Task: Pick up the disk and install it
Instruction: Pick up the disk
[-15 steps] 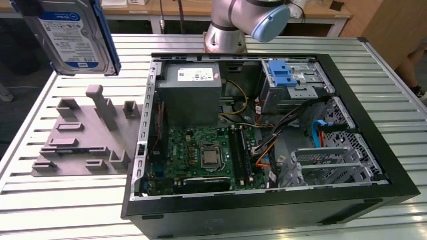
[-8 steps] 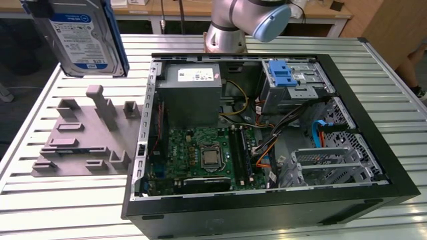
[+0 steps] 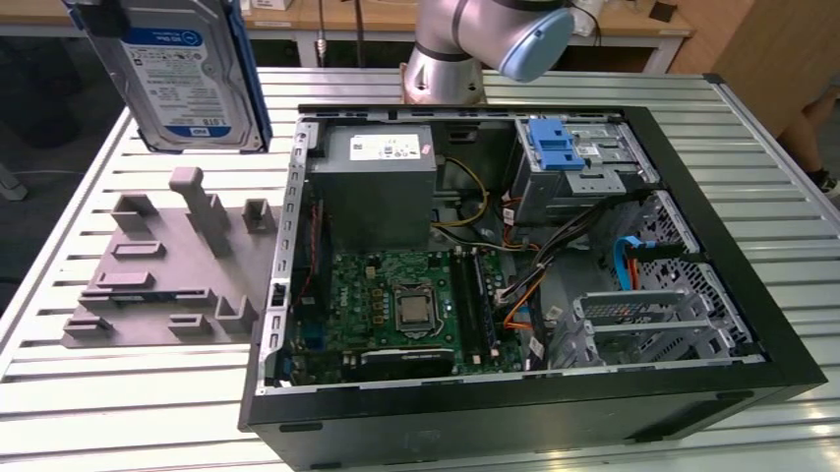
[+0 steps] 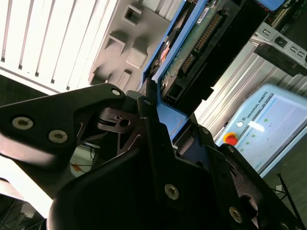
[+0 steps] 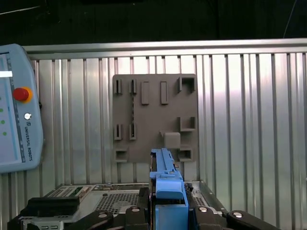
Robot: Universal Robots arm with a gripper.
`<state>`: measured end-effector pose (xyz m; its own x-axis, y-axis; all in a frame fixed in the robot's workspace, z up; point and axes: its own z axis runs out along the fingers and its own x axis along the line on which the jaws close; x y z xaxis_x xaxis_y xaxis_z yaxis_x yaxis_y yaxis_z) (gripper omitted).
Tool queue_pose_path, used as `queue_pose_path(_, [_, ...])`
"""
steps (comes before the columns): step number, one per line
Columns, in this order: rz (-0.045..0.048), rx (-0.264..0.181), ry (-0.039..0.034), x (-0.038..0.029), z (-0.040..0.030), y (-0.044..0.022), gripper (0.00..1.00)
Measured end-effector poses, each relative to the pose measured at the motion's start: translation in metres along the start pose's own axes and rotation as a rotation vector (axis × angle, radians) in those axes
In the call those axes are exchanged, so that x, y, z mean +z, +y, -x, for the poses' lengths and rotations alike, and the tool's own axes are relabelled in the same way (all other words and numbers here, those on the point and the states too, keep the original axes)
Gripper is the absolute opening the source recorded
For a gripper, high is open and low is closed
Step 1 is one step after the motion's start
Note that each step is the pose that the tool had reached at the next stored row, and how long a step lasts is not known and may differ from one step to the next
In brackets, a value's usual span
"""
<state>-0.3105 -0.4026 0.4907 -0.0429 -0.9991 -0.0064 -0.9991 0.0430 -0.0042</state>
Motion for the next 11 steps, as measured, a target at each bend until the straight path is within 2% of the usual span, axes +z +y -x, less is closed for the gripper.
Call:
queue_pose_path(5, [0.0000,0.000,0.0000,0.0000,-0.0003,-0.0097,0.36])
queue_pose_path(11, [0.0001,0.000,0.0000,0.0000,-0.0008,-0.0184,0.36])
